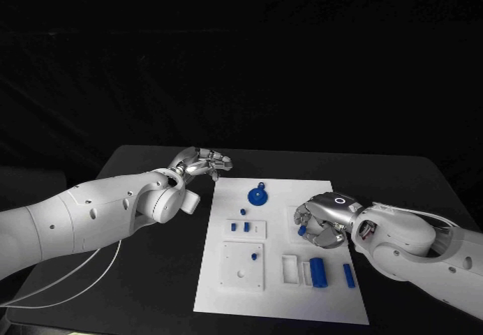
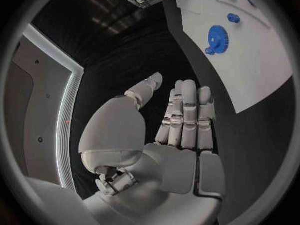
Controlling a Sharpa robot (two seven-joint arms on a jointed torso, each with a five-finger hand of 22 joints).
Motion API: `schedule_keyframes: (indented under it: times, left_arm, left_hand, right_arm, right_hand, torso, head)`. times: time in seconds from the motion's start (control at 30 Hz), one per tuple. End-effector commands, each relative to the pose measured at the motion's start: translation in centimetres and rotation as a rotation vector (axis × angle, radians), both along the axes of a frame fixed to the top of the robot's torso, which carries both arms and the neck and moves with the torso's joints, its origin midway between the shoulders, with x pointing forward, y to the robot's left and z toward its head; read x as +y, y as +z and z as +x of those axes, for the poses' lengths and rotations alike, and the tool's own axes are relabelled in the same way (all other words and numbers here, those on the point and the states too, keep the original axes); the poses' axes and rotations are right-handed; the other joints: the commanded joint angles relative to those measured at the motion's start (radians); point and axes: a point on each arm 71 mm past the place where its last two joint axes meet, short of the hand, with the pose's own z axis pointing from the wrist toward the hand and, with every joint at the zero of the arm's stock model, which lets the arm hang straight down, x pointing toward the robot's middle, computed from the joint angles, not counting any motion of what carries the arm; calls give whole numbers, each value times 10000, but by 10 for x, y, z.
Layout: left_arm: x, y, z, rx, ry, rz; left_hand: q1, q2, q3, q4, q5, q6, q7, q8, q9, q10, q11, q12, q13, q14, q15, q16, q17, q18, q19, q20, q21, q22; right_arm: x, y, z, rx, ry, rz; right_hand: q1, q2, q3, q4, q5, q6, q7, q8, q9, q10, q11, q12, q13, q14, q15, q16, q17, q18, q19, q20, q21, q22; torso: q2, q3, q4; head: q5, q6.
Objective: Assemble the parts on the task board
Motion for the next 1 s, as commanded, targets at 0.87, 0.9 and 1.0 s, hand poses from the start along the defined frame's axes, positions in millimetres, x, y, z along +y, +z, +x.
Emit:
schedule_keyframes:
  times: [0.87, 0.9, 1.0]
  left_arm:
    - [-2, 1, 0, -25, -141, -117]
    - [-1, 1, 0, -25, -140, -117]
    - [-1, 1, 0, -28, -140, -118]
  left_hand:
    - [-60, 71, -32, 23, 21, -54, -14, 62, -16, -65, -13, -30, -19, 43, 33, -19, 21, 154, 72, -166, -5, 23]
    - [-64, 69, -35, 25, 20, -56, -13, 62, -17, -67, -13, -30, -20, 43, 34, -19, 22, 154, 72, -166, -5, 24]
    - [-68, 68, -37, 26, 19, -58, -12, 62, -18, -70, -12, -31, -21, 42, 34, -19, 23, 154, 72, -165, -5, 25]
  right_arm:
    - [4, 3, 0, -983, 13, -253]
    - [4, 3, 0, -1000, 25, -237]
    - [5, 4, -1, -1108, 63, -161]
  right_hand:
    - [425, 671, 1024, 281, -94, 779, -344, 496, 227, 960, -353, 483, 408, 2, -435, 140, -46, 854, 116, -27, 163, 167]
    - [431, 666, 1036, 288, -94, 789, -350, 504, 235, 973, -359, 490, 422, 3, -441, 140, -47, 854, 118, -27, 167, 167]
    - [449, 638, 1069, 308, -94, 819, -366, 530, 260, 1011, -377, 509, 464, 7, -458, 141, -52, 854, 129, -31, 183, 169]
  torso:
    - [-2, 2, -3]
    - [-2, 2, -3]
    - [-2, 2, -3]
  head:
    - [16, -20]
    - [16, -20]
    - [16, -20]
